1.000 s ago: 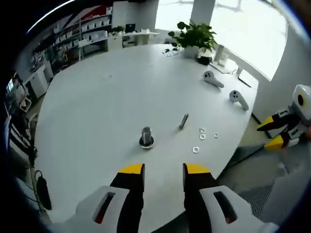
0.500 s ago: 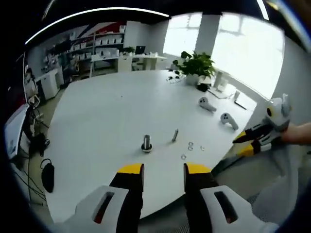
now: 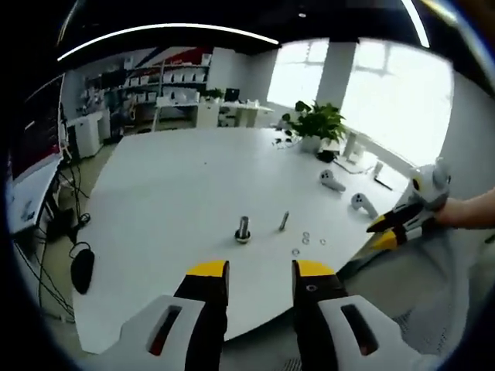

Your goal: Place the washer onto the threaded stud by aligning its center hole with the stud, sliding it down to the base, and recovering from edge contact or off-axis alignment until the washer reaches the visible bottom stop.

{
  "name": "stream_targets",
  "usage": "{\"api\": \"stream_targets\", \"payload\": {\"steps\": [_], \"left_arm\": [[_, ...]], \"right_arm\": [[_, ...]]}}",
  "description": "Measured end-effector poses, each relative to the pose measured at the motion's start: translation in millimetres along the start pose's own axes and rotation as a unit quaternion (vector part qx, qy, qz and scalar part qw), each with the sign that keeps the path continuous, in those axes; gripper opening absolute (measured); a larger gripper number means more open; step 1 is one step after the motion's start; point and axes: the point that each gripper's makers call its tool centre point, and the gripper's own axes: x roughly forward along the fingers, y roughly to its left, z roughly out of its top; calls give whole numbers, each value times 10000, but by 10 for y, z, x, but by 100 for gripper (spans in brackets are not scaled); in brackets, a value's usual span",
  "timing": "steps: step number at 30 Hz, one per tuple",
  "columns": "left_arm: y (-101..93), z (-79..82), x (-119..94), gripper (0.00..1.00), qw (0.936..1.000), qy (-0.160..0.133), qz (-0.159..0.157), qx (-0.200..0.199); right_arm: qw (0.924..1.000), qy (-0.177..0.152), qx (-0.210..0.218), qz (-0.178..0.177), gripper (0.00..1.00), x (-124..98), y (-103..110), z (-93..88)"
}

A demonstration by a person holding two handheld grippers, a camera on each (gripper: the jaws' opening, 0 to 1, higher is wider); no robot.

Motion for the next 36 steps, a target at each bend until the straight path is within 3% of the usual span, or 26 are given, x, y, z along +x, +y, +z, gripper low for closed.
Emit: {"api": "stream_targets", "payload": {"steps": [7,12,14,18,23,28,33,36], "left_arm": [[-66,-45,12,29,9982,46,155,582],[-154,-206,78,34,9981,468,-194,349],[-183,-186,63,33,9975,418,-199,530],[-159,-158,55,33,9983,326,-202,436],[-224,-199,56,34,9978,393,-384,366],[-277,-219,48,32,9963,428,-514,543],[-305,-133,17,33,9971,184,-640,379],[-337,-139,23,33,9966,193,-714,370]], "right_arm": [[9999,-11,106,-86,33,6,-28,5],[9998,126,23,-171,35,26,-58,-31],[9995,248,48,-190,36,41,-70,-73],[9992,261,44,-293,36,24,-113,-75],[9984,336,151,-425,36,11,-157,-111],[9973,554,146,-464,36,28,-166,-181],[9946,877,61,-552,36,31,-204,-288],[9947,806,189,-610,36,11,-230,-265]]}}
